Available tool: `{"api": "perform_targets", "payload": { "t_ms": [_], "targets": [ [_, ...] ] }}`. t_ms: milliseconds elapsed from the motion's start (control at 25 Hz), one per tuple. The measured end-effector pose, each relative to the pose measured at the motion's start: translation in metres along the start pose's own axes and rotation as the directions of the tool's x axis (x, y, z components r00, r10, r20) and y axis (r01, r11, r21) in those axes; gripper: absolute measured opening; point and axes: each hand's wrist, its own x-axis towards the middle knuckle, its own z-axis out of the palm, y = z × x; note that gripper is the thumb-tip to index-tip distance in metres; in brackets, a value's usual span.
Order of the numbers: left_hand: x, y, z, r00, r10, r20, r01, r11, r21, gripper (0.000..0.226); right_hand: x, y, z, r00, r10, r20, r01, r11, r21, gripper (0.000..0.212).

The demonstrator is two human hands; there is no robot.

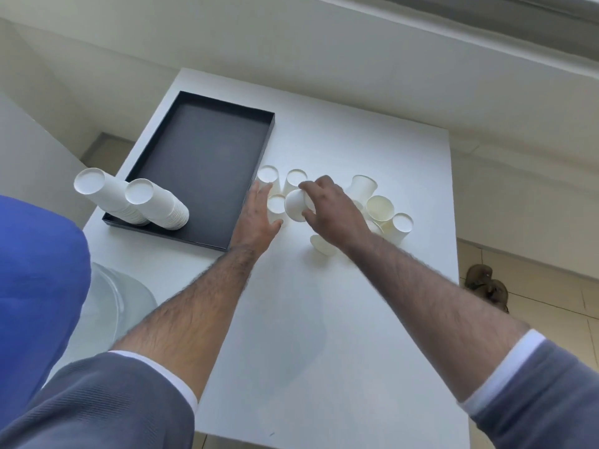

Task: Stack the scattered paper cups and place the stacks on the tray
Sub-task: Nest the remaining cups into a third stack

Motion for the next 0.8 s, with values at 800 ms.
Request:
{"api": "perform_targets", "payload": {
  "t_ms": [800],
  "targets": [
    [-0.069,-0.034,-0.02,0.938,-0.345,0.029,0.326,0.852,-0.41,0.043,0.036,-0.009,0.076,0.938,0.114,0.327,-0.147,0.986,0.078,0.052]
  ]
}}
